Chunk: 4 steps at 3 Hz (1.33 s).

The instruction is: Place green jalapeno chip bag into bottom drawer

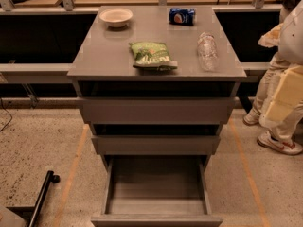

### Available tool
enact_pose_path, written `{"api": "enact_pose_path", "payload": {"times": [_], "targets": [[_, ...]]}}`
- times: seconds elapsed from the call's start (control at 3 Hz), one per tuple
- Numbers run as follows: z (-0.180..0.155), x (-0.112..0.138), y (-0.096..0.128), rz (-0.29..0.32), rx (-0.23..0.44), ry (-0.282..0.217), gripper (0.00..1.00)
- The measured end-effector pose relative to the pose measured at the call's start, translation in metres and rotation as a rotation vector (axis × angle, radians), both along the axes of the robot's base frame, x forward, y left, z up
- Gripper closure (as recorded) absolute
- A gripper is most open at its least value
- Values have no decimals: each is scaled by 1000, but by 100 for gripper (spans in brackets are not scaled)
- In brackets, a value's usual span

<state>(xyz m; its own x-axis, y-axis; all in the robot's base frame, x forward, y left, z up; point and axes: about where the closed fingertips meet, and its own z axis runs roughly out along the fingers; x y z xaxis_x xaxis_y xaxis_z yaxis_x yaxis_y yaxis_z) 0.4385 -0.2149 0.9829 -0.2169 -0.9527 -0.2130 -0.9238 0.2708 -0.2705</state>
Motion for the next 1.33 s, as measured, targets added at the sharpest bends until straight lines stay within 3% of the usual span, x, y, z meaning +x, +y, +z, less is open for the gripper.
{"api": "enact_pose_path", "payload": {"times": [0.33, 0.67, 1.0, 1.33], "targets": [[1, 1, 0, 1, 2, -2, 0], [-6, 23, 8, 18, 2, 9, 0], [-13, 61, 33, 27, 52, 5, 0], [-15, 67, 36, 29, 59, 6, 0]]}}
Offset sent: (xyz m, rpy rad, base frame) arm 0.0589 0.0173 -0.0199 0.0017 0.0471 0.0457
